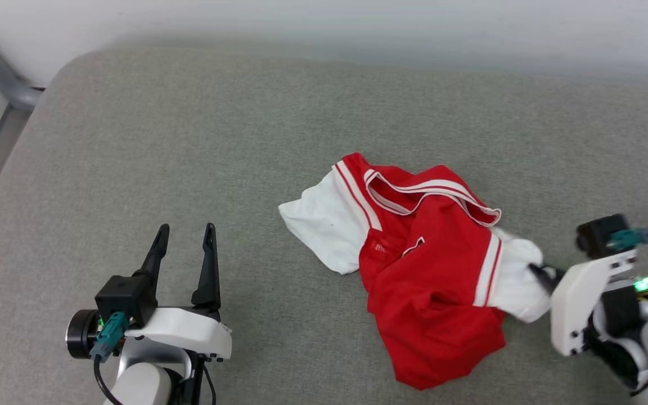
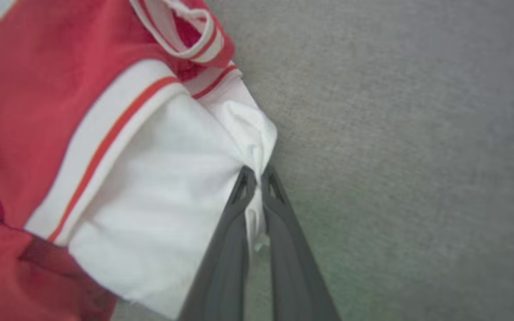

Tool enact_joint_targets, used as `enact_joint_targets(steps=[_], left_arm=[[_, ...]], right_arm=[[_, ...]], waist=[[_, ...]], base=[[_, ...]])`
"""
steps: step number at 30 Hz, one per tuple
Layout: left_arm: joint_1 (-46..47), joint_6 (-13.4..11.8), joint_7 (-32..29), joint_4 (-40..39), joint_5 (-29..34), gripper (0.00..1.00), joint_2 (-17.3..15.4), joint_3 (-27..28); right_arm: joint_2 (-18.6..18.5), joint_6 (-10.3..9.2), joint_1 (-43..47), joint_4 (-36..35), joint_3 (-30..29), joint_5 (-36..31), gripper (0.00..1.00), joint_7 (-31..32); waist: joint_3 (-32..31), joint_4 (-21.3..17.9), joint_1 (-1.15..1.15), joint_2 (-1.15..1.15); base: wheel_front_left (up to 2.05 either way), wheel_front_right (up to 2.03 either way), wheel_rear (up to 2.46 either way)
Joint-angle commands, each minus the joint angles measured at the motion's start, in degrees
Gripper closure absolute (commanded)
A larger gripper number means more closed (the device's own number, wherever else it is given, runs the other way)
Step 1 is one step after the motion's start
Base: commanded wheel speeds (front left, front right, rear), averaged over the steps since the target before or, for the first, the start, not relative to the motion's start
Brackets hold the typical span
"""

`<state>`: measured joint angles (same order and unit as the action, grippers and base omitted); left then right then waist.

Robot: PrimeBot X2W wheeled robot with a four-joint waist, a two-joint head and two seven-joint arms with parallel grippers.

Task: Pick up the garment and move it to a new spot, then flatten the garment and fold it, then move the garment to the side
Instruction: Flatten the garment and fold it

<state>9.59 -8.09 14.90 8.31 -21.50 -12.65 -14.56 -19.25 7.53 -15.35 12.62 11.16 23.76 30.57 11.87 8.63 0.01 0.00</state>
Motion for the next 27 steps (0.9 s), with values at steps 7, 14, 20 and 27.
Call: enact_joint_targets(steps=[7, 14, 20, 27], left_arm=[[-1.0, -0.2, 0.4, -0.5, 0.0, 0.0, -0.5, 0.3], [-0.8, -0.1, 0.0, -0.5, -0.2, 0.0, -0.7, -0.2], [-1.3, -0.3, -0.5, 0.0, -0.5, 0.0, -0.9, -0.4], [-3.3, -0.7, -1.6, 0.2, -1.2, 0.0, -1.9, -0.2]], right_arm=[[-1.7, -0.08, 2.8, -4.8, -11.0, -5.4, 1.0, 1.1], [1.6, -0.08, 8.2, -2.8, -22.4, -7.5, 1.0, 0.9], [5.5, -0.07, 10.3, 2.5, -24.7, -7.9, 0.82, -2.5], [8.7, -0.07, 8.8, 3.9, -26.0, -10.7, 0.0, -15.7]], waist=[[-1.2, -2.9, -0.01, 0.0], [-0.8, -3.6, -0.01, 0.0], [-1.3, -4.1, -0.01, 0.0], [-4.1, -5.1, -0.01, 0.0]], base=[[0.0, 0.0, 0.0], [0.0, 0.0, 0.0], [0.0, 0.0, 0.0], [0.0, 0.0, 0.0]])
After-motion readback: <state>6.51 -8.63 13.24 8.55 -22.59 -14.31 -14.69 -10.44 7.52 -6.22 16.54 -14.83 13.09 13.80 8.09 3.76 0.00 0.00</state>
